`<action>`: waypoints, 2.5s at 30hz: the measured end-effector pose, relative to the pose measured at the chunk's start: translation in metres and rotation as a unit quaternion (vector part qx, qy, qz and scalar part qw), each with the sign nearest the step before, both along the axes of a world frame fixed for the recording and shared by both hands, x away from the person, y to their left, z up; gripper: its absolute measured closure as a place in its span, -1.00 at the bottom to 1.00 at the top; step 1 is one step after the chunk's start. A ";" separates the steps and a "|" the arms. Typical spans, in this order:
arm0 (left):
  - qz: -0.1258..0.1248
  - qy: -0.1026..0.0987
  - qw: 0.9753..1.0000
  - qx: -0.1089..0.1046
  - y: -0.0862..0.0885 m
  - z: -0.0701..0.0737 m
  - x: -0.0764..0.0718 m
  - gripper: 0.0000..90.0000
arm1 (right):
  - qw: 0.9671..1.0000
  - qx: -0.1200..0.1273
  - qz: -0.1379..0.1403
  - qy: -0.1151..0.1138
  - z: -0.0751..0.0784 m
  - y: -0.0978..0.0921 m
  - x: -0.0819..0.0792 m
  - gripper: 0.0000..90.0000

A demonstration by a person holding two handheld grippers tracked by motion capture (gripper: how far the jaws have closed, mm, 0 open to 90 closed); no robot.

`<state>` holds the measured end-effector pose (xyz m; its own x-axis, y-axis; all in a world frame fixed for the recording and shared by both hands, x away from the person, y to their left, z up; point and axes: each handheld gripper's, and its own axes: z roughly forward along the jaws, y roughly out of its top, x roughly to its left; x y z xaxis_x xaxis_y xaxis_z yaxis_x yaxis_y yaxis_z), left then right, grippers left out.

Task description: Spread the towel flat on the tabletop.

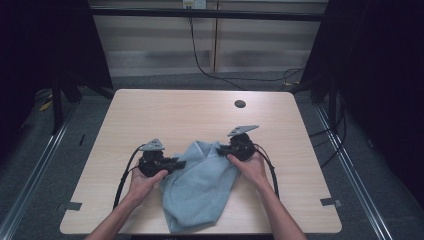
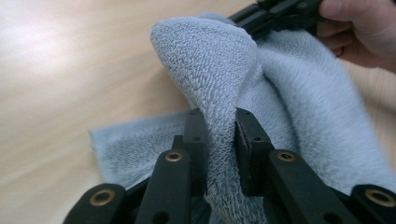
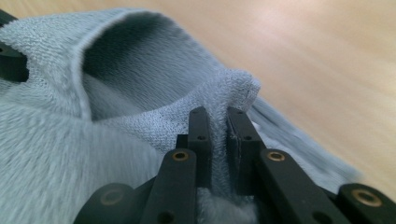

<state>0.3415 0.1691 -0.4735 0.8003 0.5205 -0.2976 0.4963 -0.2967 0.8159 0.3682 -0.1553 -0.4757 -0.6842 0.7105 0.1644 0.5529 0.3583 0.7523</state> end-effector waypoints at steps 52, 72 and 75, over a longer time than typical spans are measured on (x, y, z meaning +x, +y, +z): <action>0.032 -0.017 0.999 -0.004 0.070 0.011 -0.072 0.60 | 0.991 0.057 -0.106 -0.063 0.024 -0.099 -0.137 0.73; 0.009 0.008 0.995 0.097 0.027 -0.027 -0.020 0.42 | 0.985 0.040 -0.159 -0.049 0.025 -0.147 -0.120 0.46; 0.012 0.019 0.996 0.084 0.034 -0.027 -0.019 0.48 | 0.985 0.020 -0.170 -0.023 0.008 -0.154 -0.102 0.31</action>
